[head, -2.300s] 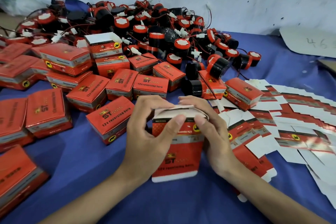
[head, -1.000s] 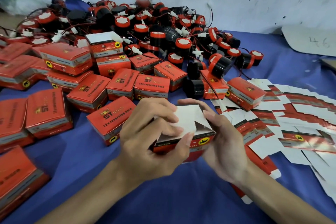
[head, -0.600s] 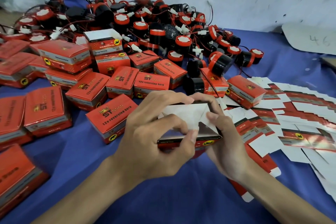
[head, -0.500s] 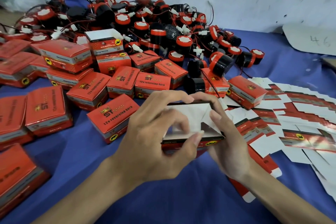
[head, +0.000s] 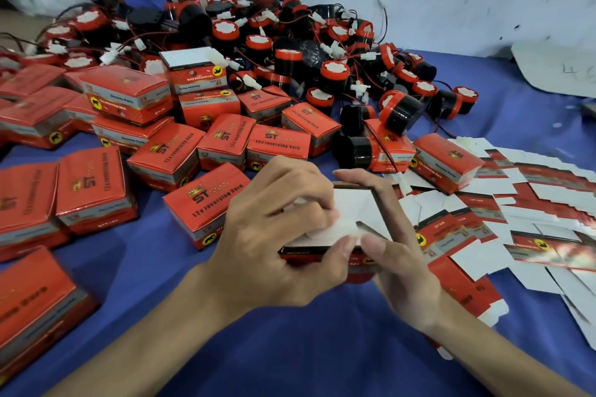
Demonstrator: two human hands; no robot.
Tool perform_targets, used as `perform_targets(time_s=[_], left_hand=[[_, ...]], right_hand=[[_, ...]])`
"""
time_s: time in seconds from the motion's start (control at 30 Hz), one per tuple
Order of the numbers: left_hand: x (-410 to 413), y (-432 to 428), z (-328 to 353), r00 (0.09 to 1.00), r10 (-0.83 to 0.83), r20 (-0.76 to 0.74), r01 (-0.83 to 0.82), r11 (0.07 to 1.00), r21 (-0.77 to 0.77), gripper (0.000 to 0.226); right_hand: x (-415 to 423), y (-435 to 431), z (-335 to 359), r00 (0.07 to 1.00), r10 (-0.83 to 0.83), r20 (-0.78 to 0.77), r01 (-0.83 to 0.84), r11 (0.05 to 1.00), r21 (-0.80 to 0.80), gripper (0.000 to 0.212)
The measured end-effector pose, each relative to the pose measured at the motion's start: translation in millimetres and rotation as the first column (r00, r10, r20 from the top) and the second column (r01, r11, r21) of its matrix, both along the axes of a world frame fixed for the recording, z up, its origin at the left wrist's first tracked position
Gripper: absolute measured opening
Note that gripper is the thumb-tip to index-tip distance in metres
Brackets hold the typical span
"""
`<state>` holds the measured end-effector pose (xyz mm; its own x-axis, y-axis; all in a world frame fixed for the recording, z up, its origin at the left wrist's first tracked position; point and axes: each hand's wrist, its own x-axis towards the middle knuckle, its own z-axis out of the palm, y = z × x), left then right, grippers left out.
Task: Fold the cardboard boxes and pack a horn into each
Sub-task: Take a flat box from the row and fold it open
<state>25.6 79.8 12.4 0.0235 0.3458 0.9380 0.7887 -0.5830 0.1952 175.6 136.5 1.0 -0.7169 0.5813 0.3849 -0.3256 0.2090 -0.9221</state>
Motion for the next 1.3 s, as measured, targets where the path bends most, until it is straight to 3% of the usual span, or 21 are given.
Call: perform_targets(time_s=[0.23, 0.5, 0.67, 0.97, 1.13, 1.23, 1.3], left_hand=[[-2.6, -2.6, -2.3, 0.997, 0.013, -0.070, -0.008, 0.997, 0.082, 0.052], [-3.7, 0.2, -3.8, 0.999, 0.031, -0.039, -0.030, 0.999, 0.015, 0.049], [-3.2, 0.2, -4.4, 0.999, -0.037, 0.026, 0.038, 0.999, -0.033, 0.028], [-5.4, -1.0, -3.5, 0.996, -0.085, 0.037, 0.090, 0.985, -0.145, 0.031], [-9.7, -1.4, -14.8, 0.926, -0.355, 0.130, 0.378, 0.883, -0.277, 0.052], [-13.2, 4.2, -14.6, 0.951, -0.220, 0.217, 0.303, 0.797, -0.523, 0.065], [-17.5, 5.1, -13.3, 0.974, -0.221, 0.052, 0.209, 0.787, -0.580, 0.069]], right_hand=[[-1.1, -3.6, 7.0, 1.000, 0.014, -0.013, -0.013, 0.995, 0.103, 0.054], [-3.5, -0.8, 8.3, 1.000, -0.011, 0.019, 0.010, 0.999, 0.037, 0.048], [-2.1, 0.7, 5.4, 0.999, -0.038, 0.029, 0.037, 0.998, 0.044, 0.047], [-5.1, 3.7, 4.8, 0.977, -0.211, -0.007, 0.206, 0.944, 0.256, 0.056], [-5.6, 12.4, 10.9, 0.959, -0.265, 0.100, 0.275, 0.956, -0.104, 0.038], [-0.5, 20.2, 12.1, 0.973, -0.066, 0.221, 0.164, 0.869, -0.467, 0.045], [1.2, 24.6, 10.8, 0.967, 0.029, 0.252, 0.143, 0.756, -0.638, 0.052]])
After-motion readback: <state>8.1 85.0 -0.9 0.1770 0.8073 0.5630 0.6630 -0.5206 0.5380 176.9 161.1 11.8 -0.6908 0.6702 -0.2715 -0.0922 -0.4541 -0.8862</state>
